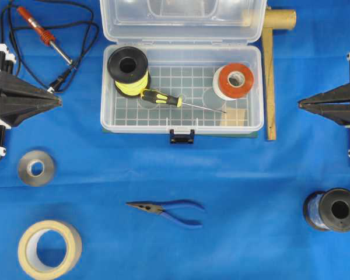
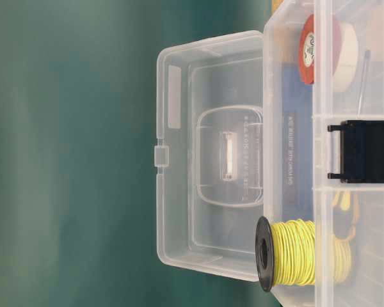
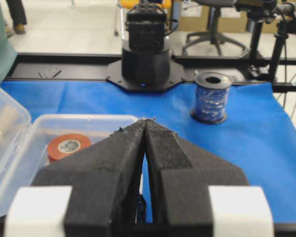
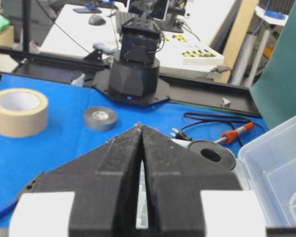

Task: Pick the screwdriver from the toolbox among several items.
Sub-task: 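Move the right gripper over the yellow-black screwdriver in the toolbox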

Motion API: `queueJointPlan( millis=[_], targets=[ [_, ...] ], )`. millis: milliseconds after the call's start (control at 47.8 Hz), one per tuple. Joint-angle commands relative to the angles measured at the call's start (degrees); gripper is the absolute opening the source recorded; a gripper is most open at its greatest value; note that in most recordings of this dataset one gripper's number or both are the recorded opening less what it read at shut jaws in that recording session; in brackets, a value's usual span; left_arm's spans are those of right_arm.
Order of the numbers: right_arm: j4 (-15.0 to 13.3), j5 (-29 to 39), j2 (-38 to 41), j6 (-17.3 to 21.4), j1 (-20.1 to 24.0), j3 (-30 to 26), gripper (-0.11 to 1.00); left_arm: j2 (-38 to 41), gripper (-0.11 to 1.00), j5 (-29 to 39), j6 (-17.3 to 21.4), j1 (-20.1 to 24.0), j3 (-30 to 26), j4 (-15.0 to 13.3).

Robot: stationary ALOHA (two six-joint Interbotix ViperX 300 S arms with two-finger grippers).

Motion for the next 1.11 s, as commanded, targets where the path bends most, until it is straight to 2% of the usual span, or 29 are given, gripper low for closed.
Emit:
queueJointPlan(
  millis=[0,167,418,502,628,732,879,942,1004,1088],
  targets=[
    [0.0,-0.26,0.53,0.44,-0.53,-1.85,0.0,0.53,0.0,-1.41,-0.26,-1.67,-0.7,-1.49],
    [0.62,6.68,7.56,2.11,-1.05,-8.53,0.0,1.05,0.0,-2.2,-0.18,-1.93,-0.7,-1.49],
    [0.7,24.52,23.82,3.6,-4.83,-26.46,0.0,1.67,0.0,-2.2,-0.26,-1.85,-0.53,-1.58],
    [0.7,29.71,29.62,5.89,-6.15,-32.34,0.0,1.85,0.0,-2.29,-0.26,-1.85,-0.62,-1.58],
    [0.7,38.94,39.9,11.51,-8.26,-41.66,0.02,1.67,0.0,-2.72,-0.18,-1.85,-0.53,-1.58],
    [0.26,47.72,48.08,15.21,-9.23,-49.48,0.21,1.41,0.0,-3.08,-0.18,-1.93,-0.53,-1.67],
    [-1.14,55.2,56.69,17.84,-9.58,-57.39,0.62,1.41,0.0,-2.81,-0.26,-1.85,-0.44,-1.67],
    [-1.32,57.22,60.03,18.98,-10.02,-59.41,0.75,1.32,0.0,-2.55,-0.53,-1.85,-0.53,-1.67],
    [-1.41,58.62,63.81,20.3,-10.63,-61.17,0.8,1.41,0.0,-2.29,-0.79,-1.85,-0.53,-1.67],
    [-1.41,59.06,67.94,21.27,-11.16,-62.49,0.77,1.41,0.0,-2.2,-0.88,-1.85,-0.53,-1.67]
  ],
)
